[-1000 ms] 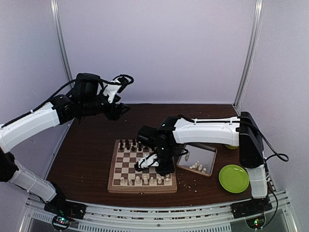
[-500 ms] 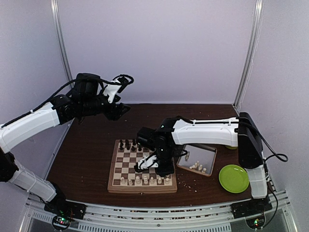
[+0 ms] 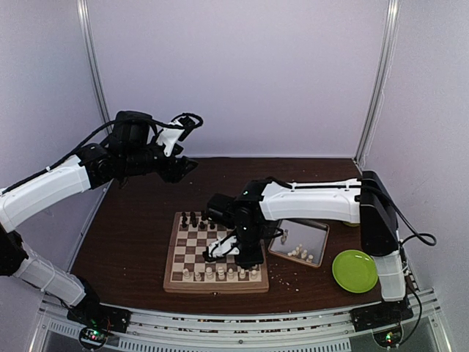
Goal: Set up the chess pieces on the board
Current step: Place the pawn at g2, then pick up the pawn from the storage box.
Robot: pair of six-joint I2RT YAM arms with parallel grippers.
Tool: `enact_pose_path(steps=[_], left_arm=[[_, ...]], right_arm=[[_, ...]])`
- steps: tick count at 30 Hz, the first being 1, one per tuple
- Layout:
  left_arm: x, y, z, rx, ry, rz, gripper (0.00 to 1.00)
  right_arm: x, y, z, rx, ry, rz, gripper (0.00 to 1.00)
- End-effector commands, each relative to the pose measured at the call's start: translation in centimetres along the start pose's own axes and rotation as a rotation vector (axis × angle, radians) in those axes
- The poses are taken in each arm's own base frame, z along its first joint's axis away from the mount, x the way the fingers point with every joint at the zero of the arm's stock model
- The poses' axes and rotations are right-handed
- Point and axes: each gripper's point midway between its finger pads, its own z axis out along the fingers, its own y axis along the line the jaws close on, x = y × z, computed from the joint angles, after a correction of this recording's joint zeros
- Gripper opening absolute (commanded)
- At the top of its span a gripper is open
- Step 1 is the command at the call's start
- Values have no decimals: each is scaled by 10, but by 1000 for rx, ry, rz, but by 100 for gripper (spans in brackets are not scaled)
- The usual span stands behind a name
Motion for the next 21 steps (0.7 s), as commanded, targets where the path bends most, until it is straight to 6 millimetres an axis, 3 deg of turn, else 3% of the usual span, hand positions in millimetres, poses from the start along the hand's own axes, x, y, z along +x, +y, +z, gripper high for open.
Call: enact_pose_path(steps=[1,6,11,16,21], left_arm=[[-17,3,-5,-7,-46,4,65],[-16,1,-3,-2,-43,3,65],[-17,2,-5,-2,-46,2,65],[-17,1,-5,-1,-48,1,65],[-17,1,-4,4,-47,0,65]], right_arm=[[-8,-5,-37,64,-59,-6,21],[1,-2,-61,74,-97,-19,22],[28,-6,-78,35,-149,19,23],[80,-32,-72,56,-144,158,23],[127,-75,-59,108,-143,369,22]])
